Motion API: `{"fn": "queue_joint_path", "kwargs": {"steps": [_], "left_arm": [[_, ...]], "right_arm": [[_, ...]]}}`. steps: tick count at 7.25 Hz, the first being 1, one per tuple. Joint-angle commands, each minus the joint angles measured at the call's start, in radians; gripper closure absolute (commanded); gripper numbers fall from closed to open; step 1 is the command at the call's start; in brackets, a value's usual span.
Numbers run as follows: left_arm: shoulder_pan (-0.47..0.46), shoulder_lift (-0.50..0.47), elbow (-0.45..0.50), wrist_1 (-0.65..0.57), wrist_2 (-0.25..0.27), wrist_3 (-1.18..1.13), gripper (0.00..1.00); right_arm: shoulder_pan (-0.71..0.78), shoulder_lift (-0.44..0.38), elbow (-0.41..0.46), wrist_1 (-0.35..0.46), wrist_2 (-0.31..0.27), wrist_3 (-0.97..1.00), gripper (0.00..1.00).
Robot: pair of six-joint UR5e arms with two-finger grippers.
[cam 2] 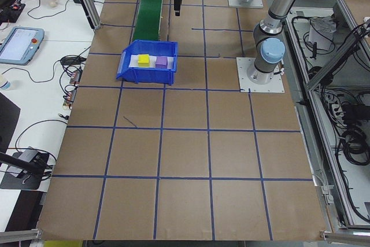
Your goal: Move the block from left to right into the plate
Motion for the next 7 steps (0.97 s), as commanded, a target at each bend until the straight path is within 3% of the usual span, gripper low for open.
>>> {"fn": "queue_joint_path", "kwargs": {"steps": [1, 2, 4, 6, 7], "left_arm": [[0.070, -0.017, -0.003, -0.013, 0.000, 0.003, 0.00], [0.088, -0.062, -0.009, 0.003, -0.003, 0.003, 0.00], [0.093, -0.176, -0.026, 0.124, -0.072, 0.026, 0.00], [0.116, -0.228, -0.043, 0.210, -0.062, 0.142, 0.00], [0.182, -0.238, -0.044, 0.213, -0.071, 0.188, 0.00]], "right_arm": [[0.000, 0.000, -0.001, 0.000, 0.000, 0.000, 0.00], [-0.001, 0.000, -0.001, 0.000, 0.000, 0.000, 0.00], [0.000, 0.000, -0.001, 0.000, 0.000, 0.000, 0.00], [0.000, 0.000, 0.001, 0.000, 0.000, 0.000, 0.00], [0.000, 0.000, 0.001, 0.000, 0.000, 0.000, 0.00]]}}
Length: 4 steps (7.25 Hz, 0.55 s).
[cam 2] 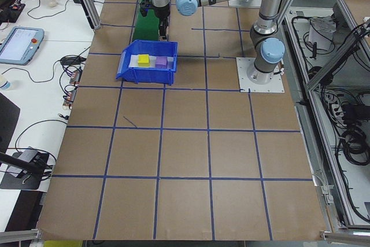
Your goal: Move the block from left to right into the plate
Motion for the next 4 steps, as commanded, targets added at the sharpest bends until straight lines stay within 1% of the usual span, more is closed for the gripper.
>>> {"fn": "queue_joint_path", "kwargs": {"steps": [1, 2, 3, 4], "left_arm": [[0.084, -0.043, -0.023, 0.042, -0.008, 0.076, 0.00], [0.085, -0.049, -0.079, 0.086, -0.006, 0.067, 0.00], [0.085, -0.053, -0.130, 0.161, 0.003, 0.067, 0.00], [0.085, -0.067, -0.132, 0.173, 0.005, 0.068, 0.00]], "right_arm": [[0.000, 0.000, 0.000, 0.000, 0.000, 0.000, 0.00], [0.000, 0.000, 0.000, 0.000, 0.000, 0.000, 0.00], [0.000, 0.000, 0.000, 0.000, 0.000, 0.000, 0.00], [0.000, 0.000, 0.000, 0.000, 0.000, 0.000, 0.00]]}}
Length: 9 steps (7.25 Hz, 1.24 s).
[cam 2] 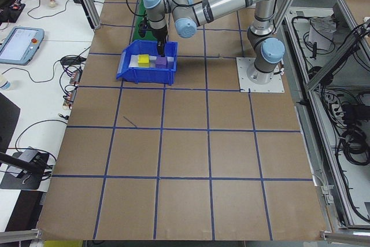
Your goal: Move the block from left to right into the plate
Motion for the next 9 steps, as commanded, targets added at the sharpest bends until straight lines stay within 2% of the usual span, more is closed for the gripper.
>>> {"fn": "queue_joint_path", "kwargs": {"steps": [1, 2, 5, 6, 7, 8, 9], "left_arm": [[0.000, -0.047, -0.042, 0.102, -0.005, -0.001, 0.00], [0.000, -0.092, -0.050, 0.151, -0.003, -0.002, 0.00], [0.000, -0.115, -0.078, 0.176, 0.000, -0.003, 0.00], [0.000, -0.129, -0.081, 0.225, -0.009, 0.000, 0.09], [0.000, -0.147, -0.081, 0.231, -0.010, -0.003, 0.44], [-0.001, -0.151, -0.079, 0.230, -0.006, -0.012, 0.66], [-0.003, -0.146, -0.063, 0.231, -0.006, -0.020, 0.74]], "right_arm": [[0.000, 0.000, -0.001, -0.002, -0.002, 0.000, 0.00], [0.000, 0.000, -0.001, 0.000, 0.000, 0.000, 0.00], [0.000, 0.000, 0.000, 0.000, 0.000, 0.000, 0.00], [0.000, 0.000, 0.000, 0.000, 0.000, 0.000, 0.00], [0.000, 0.000, 0.000, 0.000, -0.002, 0.000, 0.00], [0.000, 0.000, 0.000, 0.000, 0.000, 0.000, 0.00], [0.000, 0.000, 0.000, 0.000, 0.000, 0.000, 0.00]]}}
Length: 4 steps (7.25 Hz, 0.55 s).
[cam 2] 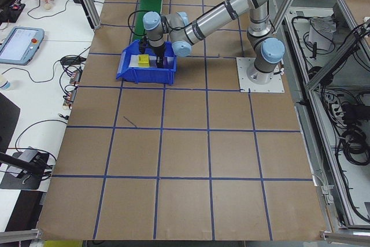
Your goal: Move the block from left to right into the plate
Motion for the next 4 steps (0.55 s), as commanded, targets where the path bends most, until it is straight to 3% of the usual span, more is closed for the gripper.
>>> {"fn": "queue_joint_path", "kwargs": {"steps": [1, 4], "left_arm": [[-0.035, 0.033, 0.036, -0.038, 0.008, -0.011, 0.74], [-0.094, 0.092, 0.245, -0.307, 0.037, -0.085, 0.74]], "right_arm": [[0.000, 0.000, 0.000, 0.000, 0.000, 0.000, 0.00], [0.000, 0.000, -0.002, 0.000, 0.000, 0.000, 0.00]]}}
